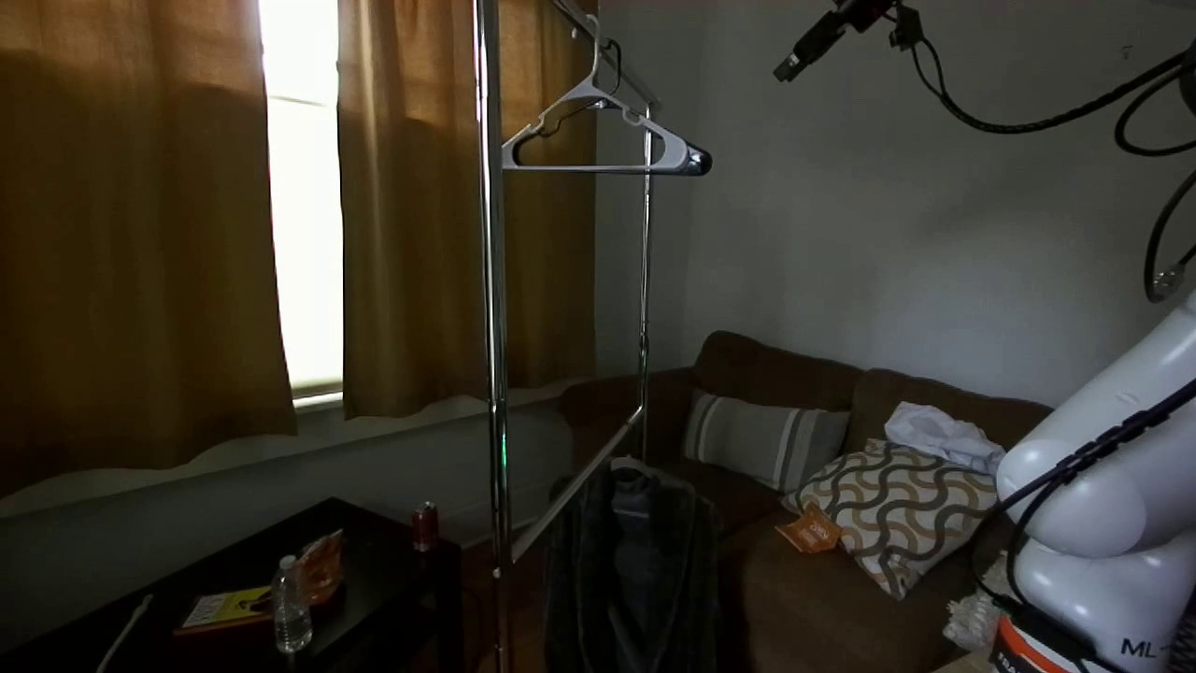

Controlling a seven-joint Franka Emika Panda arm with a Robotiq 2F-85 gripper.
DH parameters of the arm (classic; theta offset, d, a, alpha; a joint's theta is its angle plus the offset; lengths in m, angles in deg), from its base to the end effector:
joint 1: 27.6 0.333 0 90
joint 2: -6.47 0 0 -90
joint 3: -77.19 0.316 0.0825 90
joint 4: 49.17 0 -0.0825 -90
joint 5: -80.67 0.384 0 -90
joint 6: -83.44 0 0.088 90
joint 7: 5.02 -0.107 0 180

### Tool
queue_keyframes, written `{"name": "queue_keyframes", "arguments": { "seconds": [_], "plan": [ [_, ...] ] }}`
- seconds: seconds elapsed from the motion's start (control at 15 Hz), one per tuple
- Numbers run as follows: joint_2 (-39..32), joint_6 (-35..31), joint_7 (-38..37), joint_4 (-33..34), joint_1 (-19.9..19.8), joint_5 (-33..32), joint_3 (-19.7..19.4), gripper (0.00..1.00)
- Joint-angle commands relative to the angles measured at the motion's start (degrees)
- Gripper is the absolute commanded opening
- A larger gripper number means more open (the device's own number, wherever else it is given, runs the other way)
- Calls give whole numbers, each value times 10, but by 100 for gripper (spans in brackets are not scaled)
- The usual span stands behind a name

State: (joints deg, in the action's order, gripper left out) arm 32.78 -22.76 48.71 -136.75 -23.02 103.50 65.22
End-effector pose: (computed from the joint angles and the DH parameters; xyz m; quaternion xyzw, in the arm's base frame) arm 0.3663 -0.0616 0.8987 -0.8198 -0.3652 -0.4406 0.0212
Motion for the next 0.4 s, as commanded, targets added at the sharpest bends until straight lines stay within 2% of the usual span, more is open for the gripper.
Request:
{"name": "queue_keyframes", "arguments": {
  "seconds": [0.0,0.07,0.33],
  "plan": [
    [40,-47,39,-64,15,38,-22,100],
    [9,-18,15,-15,8,17,-16,100],
    [20,-36,25,-38,11,27,-21,100]
  ]
}}
